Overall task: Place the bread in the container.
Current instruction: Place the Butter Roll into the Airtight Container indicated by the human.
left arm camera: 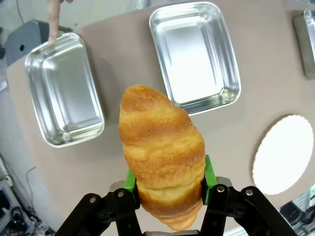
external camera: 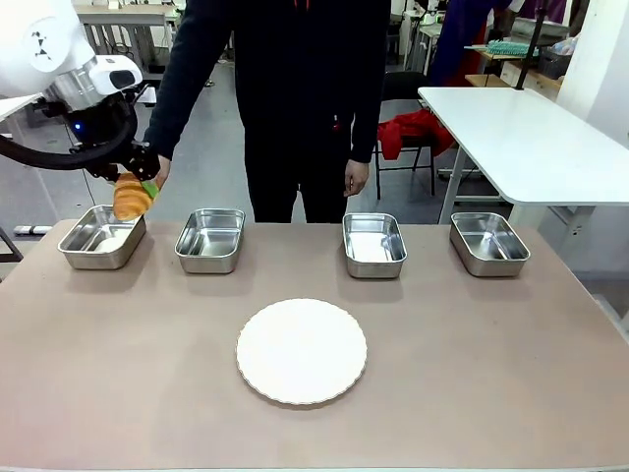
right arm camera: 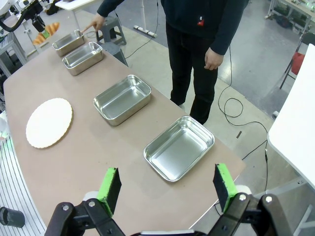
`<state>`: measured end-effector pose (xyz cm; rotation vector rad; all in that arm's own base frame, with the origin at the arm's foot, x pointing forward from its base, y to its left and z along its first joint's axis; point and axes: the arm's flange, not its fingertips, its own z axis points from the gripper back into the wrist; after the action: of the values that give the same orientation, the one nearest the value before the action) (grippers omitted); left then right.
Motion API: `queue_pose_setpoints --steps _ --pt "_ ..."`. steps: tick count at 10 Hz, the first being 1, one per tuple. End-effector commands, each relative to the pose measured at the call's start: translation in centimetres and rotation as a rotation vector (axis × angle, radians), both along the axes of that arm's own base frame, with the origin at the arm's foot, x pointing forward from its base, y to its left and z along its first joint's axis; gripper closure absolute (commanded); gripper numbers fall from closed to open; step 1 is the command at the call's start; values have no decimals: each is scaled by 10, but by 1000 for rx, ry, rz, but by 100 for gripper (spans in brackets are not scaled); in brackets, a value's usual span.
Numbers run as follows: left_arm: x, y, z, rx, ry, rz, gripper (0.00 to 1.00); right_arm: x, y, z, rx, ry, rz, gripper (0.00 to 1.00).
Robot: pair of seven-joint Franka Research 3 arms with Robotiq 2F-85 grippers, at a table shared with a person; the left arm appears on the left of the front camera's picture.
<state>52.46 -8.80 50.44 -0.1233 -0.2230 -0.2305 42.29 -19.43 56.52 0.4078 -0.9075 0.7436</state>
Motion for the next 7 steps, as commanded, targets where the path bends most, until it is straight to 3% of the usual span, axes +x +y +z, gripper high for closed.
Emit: queue_pose_setpoints --steps 1,4,5,7 --pt "3 -5 0 -9 2 24 45 0 1 2 0 -4 0 2" --pt "1 -3 -2 -2 4 4 45 0 1 2 0 -4 0 2" --pt "25 26 -6 53 17 85 45 0 1 2 0 -4 0 2" --pt "46 68 -18 79 79 32 45 0 1 2 0 -4 0 2"
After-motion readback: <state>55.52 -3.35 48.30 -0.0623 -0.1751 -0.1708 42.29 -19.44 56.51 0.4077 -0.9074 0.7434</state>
